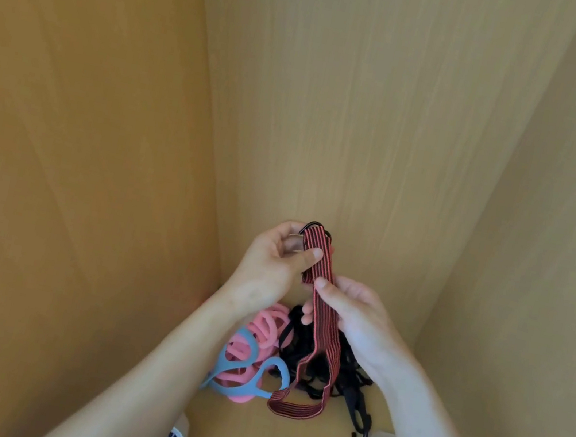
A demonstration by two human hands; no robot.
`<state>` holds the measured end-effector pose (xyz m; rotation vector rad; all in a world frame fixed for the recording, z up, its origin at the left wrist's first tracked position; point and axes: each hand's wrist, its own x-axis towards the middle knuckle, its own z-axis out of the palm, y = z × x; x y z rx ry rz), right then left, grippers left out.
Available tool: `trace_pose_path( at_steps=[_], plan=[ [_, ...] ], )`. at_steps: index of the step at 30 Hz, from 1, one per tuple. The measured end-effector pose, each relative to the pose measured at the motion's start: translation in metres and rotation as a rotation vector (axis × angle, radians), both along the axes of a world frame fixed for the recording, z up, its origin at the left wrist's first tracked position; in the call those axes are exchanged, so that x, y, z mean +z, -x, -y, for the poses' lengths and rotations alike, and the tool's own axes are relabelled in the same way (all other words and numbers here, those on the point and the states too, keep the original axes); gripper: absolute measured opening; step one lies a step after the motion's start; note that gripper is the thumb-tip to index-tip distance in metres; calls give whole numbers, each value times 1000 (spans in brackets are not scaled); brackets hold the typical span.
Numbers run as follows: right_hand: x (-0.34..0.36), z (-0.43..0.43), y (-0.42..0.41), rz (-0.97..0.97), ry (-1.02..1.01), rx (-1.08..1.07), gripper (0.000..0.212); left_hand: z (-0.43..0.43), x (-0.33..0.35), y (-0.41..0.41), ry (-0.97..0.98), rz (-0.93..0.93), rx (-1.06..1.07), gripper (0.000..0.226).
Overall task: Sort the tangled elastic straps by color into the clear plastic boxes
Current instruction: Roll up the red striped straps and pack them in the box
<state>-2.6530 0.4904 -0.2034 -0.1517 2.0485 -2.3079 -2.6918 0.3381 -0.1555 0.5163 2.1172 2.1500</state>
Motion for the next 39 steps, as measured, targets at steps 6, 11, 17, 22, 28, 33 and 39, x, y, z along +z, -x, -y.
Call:
trace_pose_path(
  at_steps=[6, 11, 17, 22, 28, 33, 39],
  plan=[
    [-5, -9, -3, 30, -53, -4, 15, 3, -1, 5, 1, -5, 30, 21],
    [-3, -8, -6, -17, -141, -62, 5, 2, -15, 3, 84, -64, 36, 21],
    [-13, -10, -3, 42, -87, -137, 16, 7, -27, 1, -12, 95, -165, 20],
    [-18, -13, 0, 47, -66, -85, 17, 10, -28, 5, 4, 95, -77, 19],
    [-18, -8, 6, 44, -28, -88, 26, 8, -30, 8, 131, -34, -31, 22],
    [-12, -9, 5, 61, 42, -101, 27, 7, -33, 5, 342, -125, -117, 43],
    [8, -16, 5, 57, -75, -164, 21, 6, -16, 12, 404, -200, -100, 43]
  ],
)
